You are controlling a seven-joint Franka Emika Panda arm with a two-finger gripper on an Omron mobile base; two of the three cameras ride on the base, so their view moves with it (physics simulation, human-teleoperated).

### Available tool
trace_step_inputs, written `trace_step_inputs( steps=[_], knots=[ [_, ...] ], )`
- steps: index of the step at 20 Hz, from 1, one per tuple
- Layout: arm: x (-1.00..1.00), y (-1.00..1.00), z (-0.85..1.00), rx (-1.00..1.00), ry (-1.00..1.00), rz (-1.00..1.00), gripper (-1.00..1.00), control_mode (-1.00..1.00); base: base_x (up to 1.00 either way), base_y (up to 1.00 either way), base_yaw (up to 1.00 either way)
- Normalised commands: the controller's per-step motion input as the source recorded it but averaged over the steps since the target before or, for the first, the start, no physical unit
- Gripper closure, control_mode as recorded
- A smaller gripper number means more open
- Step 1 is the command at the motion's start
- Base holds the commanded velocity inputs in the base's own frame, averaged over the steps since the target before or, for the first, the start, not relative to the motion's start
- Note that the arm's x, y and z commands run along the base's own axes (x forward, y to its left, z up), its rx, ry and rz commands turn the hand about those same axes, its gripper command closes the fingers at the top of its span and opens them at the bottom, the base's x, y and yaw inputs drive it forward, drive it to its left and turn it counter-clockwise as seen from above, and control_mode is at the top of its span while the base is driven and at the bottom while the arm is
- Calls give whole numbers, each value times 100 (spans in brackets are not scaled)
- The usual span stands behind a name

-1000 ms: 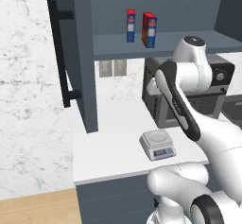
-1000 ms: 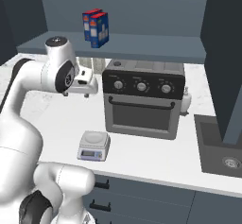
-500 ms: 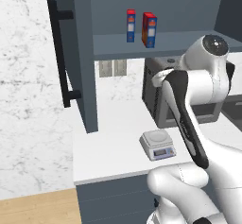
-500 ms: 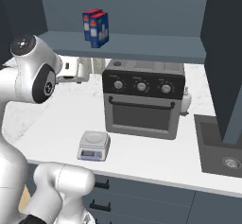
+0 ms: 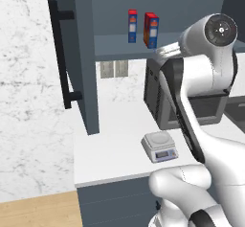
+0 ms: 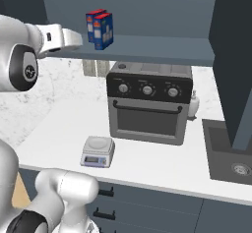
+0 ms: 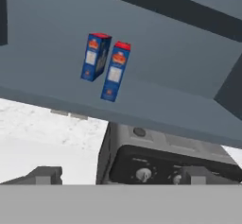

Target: Pick the boxed food and place it on the digital scale for weighing, and close the cabinet.

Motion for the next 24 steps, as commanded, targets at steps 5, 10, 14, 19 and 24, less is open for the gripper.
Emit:
trace_step_inputs(
  steps=[5, 10, 14, 19, 24],
  knots=[
    [5, 0, 34, 3, -27, 0, -100, -100, 0, 0, 0],
    [32, 0, 7, 5, -5, 0, -100, -100, 0, 0, 0],
    [59, 0, 0, 16, 14, 0, -100, -100, 0, 0, 0],
    [58, 0, -2, 15, 1, 0, -100, -100, 0, 0, 0],
    [57, -2, -8, 3, -1, 0, -100, -100, 0, 0, 0]
  ],
)
